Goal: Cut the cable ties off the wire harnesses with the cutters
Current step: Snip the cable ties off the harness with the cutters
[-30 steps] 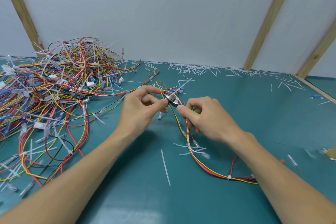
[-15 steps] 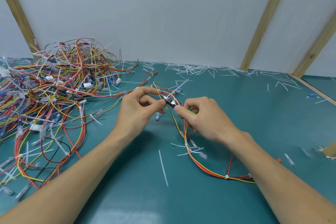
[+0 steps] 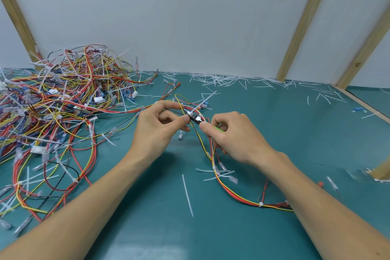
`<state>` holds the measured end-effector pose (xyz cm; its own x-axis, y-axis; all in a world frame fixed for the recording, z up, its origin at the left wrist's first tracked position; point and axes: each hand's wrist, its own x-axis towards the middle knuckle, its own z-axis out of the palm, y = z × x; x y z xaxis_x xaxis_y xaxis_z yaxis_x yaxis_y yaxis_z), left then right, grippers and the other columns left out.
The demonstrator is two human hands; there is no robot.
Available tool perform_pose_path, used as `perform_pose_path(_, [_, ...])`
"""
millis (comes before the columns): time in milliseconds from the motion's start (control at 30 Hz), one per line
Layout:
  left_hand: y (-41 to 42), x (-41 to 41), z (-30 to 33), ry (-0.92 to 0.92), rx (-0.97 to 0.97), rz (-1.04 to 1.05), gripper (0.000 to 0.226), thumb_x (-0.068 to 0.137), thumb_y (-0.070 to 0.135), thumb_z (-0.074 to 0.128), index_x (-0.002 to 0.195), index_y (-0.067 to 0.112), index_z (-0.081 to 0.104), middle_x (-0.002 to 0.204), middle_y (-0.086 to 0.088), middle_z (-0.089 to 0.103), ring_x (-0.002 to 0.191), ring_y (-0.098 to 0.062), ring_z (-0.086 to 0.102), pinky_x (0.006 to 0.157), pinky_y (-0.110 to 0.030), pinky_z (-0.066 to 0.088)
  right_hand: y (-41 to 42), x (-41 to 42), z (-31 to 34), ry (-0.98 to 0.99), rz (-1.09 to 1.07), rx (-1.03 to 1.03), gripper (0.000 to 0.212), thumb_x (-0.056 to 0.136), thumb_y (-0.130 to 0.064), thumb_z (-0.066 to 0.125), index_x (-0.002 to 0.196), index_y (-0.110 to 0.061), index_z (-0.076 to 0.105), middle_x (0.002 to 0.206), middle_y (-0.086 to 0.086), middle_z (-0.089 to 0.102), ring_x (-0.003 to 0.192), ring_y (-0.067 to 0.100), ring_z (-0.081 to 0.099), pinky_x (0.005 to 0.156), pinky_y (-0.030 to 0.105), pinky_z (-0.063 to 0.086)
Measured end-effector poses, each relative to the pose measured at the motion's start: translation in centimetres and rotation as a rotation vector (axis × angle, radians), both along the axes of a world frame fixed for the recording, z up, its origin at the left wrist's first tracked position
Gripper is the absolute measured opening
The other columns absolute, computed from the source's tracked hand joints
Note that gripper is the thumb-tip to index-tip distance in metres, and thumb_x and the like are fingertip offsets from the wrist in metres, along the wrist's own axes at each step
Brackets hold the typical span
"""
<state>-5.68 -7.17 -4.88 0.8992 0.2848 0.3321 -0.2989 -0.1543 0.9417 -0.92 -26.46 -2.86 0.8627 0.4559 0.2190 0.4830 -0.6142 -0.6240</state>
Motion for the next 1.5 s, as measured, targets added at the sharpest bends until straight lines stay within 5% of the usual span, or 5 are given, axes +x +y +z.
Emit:
perform_pose_path(567, [0.0, 0.1, 0.0, -0.012, -0.005, 0.017, 0.024, 0.086, 0.008, 0.076, 0.107, 0.005, 0.063, 0.061, 0.003, 0.071, 0.070, -0.017, 0.076, 0.062, -0.012, 0.047, -0.2, 0.6, -0.7, -0.012, -0.008, -0.034, 0.052, 0.091, -0.063, 0.057, 0.070, -0.015, 0.064, 0.063, 0.002, 0.068, 0.063, 0.021, 0.065, 0.073, 0.042, 0.056])
perform_pose_path(867, [0.2, 0.2, -0.2, -0.011, 0.032, 0.061, 0.024, 0.089, 0.003, 0.067, 0.105, 0.020, 0.067, 0.065, 0.003, 0.067, 0.066, -0.010, 0.068, 0.057, -0.019, 0.050, -1.1, 2.7, -1.0, -0.073, -0.391, 0.072, 0.048, 0.093, -0.072, 0.047, 0.082, -0.027, 0.060, 0.076, -0.015, 0.066, 0.083, 0.017, 0.064, 0.068, 0.034, 0.043])
perform_pose_path(1067, [0.4, 0.3, 0.1, -0.019, -0.082, 0.172, 0.029, 0.080, 0.013, 0.046, 0.094, 0.018, 0.070, 0.062, 0.005, 0.055, 0.051, -0.015, 0.047, 0.055, -0.032, 0.047, -3.4, 5.0, -2.1, -0.043, -0.498, -0.177, 0.046, 0.093, -0.069, 0.048, 0.107, -0.025, 0.057, 0.105, -0.002, 0.067, 0.101, 0.029, 0.061, 0.081, 0.040, 0.046])
perform_pose_path(1233, [0.9, 0.4, 0.5, -0.030, -0.237, 0.225, 0.030, 0.086, -0.001, 0.035, 0.095, 0.008, 0.062, 0.057, 0.018, 0.053, 0.042, -0.012, 0.033, 0.042, -0.023, 0.038, -4.8, 5.9, -2.9, -0.065, -0.570, -0.324, 0.051, 0.092, -0.066, 0.055, 0.117, -0.021, 0.060, 0.118, 0.004, 0.065, 0.116, 0.032, 0.056, 0.093, 0.043, 0.042])
perform_pose_path(1500, [0.5, 0.1, 0.7, -0.011, -0.193, 0.183, 0.029, 0.098, 0.001, 0.040, 0.098, 0.011, 0.067, 0.053, 0.005, 0.044, 0.041, -0.014, 0.037, 0.041, -0.024, 0.032, -4.7, 6.0, -3.0, -0.060, -0.551, -0.428, 0.046, 0.092, -0.061, 0.058, 0.119, -0.024, 0.062, 0.124, 0.003, 0.061, 0.124, 0.029, 0.049, 0.094, 0.044, 0.039])
